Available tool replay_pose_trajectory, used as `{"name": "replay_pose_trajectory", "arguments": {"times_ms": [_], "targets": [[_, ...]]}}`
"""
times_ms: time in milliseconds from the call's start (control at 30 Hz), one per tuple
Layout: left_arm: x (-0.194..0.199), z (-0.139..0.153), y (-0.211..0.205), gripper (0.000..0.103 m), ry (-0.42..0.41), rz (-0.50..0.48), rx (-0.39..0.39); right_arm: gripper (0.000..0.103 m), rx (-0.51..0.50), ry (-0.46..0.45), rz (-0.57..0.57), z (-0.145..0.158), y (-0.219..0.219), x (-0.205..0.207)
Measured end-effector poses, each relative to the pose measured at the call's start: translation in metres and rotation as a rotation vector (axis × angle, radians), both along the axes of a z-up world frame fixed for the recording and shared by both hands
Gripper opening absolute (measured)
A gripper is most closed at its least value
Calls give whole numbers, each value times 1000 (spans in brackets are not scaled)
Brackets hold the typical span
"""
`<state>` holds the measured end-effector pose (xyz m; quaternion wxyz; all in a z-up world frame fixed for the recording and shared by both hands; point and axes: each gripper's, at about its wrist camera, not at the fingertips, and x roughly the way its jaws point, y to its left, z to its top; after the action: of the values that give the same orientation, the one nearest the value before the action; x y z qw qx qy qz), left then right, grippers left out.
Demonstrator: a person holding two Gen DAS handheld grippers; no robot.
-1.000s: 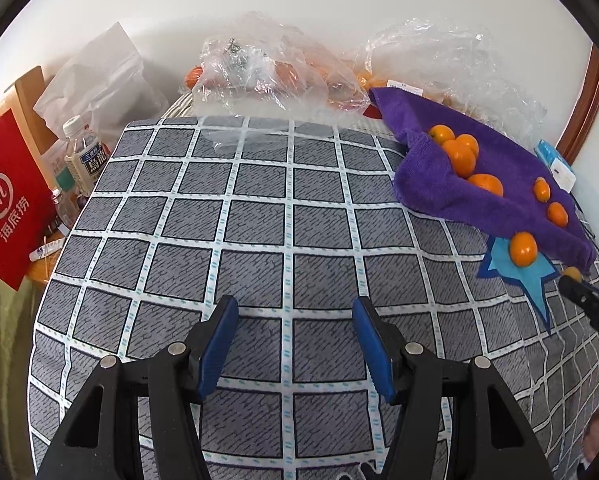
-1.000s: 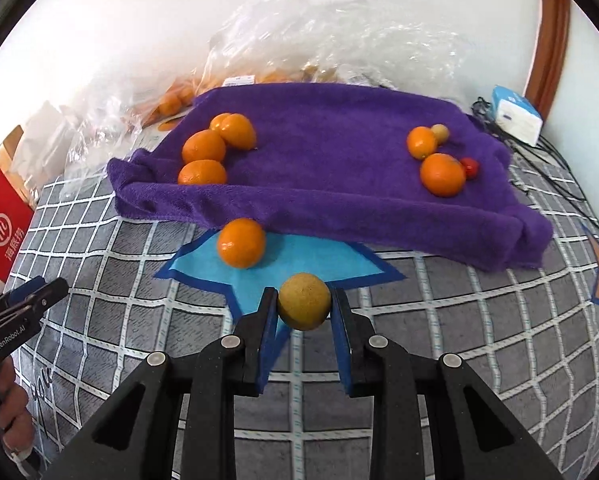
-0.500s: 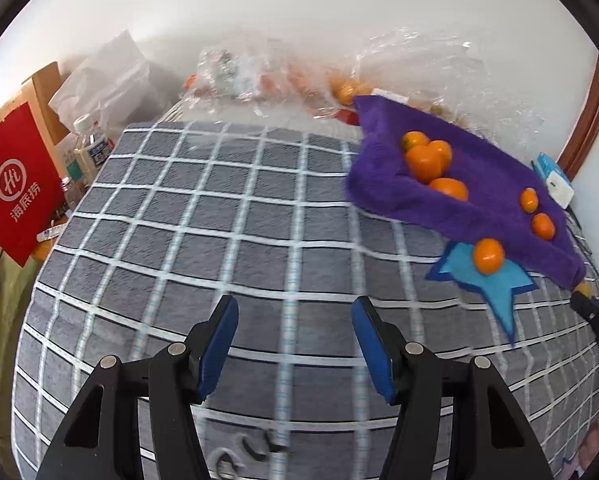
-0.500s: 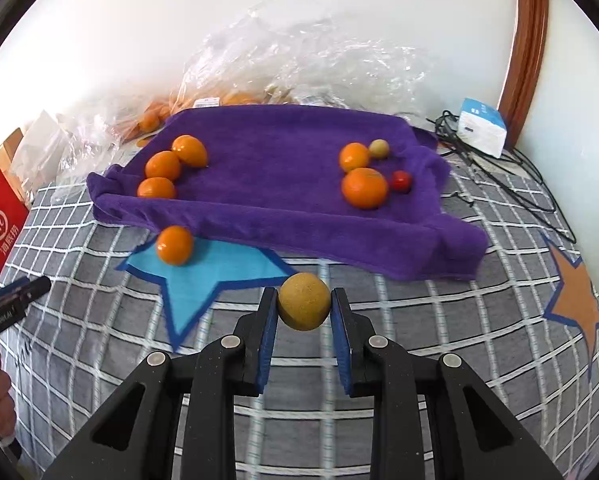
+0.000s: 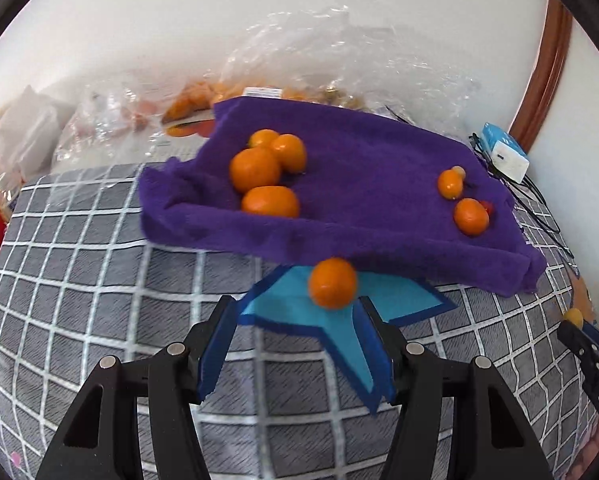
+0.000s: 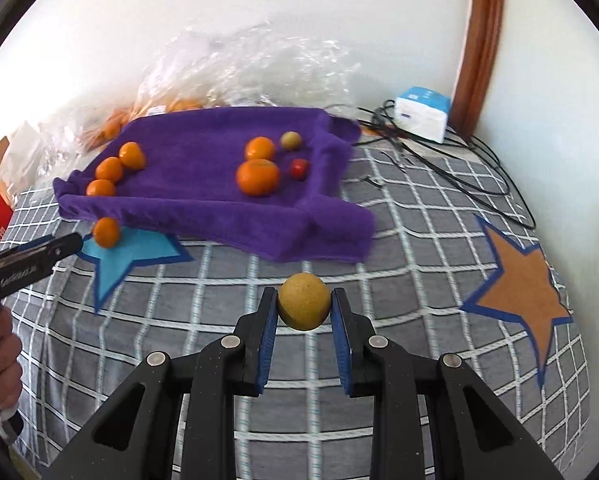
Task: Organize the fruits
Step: 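Grasp a yellow-green fruit with the right gripper while the left gripper grasps an orange, then carry both fruits onto the purple towel and open both grippers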
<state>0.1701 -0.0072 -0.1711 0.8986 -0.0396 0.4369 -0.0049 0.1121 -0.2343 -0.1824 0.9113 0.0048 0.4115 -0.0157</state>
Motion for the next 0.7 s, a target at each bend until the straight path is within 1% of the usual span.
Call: {"name": "replay_pose_trajectory", "arguments": {"times_ms": [67, 167, 300, 367, 433, 467, 567, 700], "targets": [[6, -2, -7, 58, 10, -3, 5, 26, 10, 10, -14, -5, -8, -1], [14, -7, -11, 58, 23, 2, -11, 26, 45, 20, -20, -11, -16, -1], [25, -15, -17, 57, 50, -3, -3, 26, 59, 28, -22, -17, -16, 3], [28, -17, -19, 48, 52, -10, -7, 26, 70, 29, -22, -19, -15, 6], [30, -18, -20, 34, 46, -13, 4, 26, 79, 28, -20, -20, -12, 8], [32, -18, -21, 30, 43, -15, 12, 26, 77, 29, -20, -20, -10, 9], [32, -16, -22, 30, 33, -33, 38, 26, 78, 27, -17, -20, -6, 10], [23, -4, -11, 29, 18, -34, 19, 26, 73, 19, -15, -16, -1, 10]]}}
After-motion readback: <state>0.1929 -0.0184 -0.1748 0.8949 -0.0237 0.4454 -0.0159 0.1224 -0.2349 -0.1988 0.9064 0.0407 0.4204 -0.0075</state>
